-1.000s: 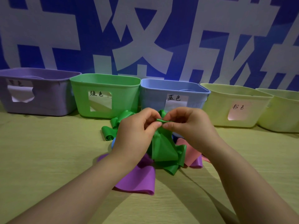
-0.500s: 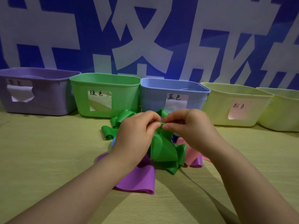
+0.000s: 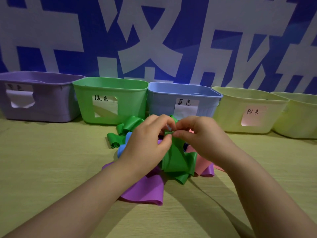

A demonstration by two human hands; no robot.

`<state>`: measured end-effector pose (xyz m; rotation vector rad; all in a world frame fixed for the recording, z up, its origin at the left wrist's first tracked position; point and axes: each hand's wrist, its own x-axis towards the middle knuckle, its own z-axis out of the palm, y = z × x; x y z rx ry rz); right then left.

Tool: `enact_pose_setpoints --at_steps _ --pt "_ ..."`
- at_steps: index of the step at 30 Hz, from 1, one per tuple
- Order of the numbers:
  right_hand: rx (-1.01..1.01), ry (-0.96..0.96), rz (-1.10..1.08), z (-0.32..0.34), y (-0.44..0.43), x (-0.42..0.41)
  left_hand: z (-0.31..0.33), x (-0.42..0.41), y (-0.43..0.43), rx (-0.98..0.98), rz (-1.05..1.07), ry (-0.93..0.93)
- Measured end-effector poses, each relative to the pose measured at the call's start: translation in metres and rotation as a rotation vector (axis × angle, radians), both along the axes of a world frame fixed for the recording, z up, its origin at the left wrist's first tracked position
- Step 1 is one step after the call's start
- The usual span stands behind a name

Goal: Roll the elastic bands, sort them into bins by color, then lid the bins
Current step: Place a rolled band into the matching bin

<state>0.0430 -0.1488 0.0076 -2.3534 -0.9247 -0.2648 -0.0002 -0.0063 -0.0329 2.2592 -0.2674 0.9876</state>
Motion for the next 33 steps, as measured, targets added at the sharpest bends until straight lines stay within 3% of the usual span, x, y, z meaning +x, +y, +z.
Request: enact_pose_setpoints --at_steps 9,21,26,33 --pt "-0.077 0.132 0.017 0.0033 0.0005 -0.0023 -0.0017 0.0034 0.0014 -0.207 -0.099 0.079" --pt "0.025 0.257 0.018 0.0002 0.0011 -0.0005 0.0008 0.0022 0.0037 0.01 0.005 0.02" --pt "0.084 0.204 -0.008 -0.0002 0.0014 -0.0003 0.0002 0.0025 0.0039 0.004 0.016 0.041" --pt "-0.007 0.123 0.005 0.001 0.0008 -0.0034 -0.0005 0.0031 0.0036 -0.006 0.031 0.014"
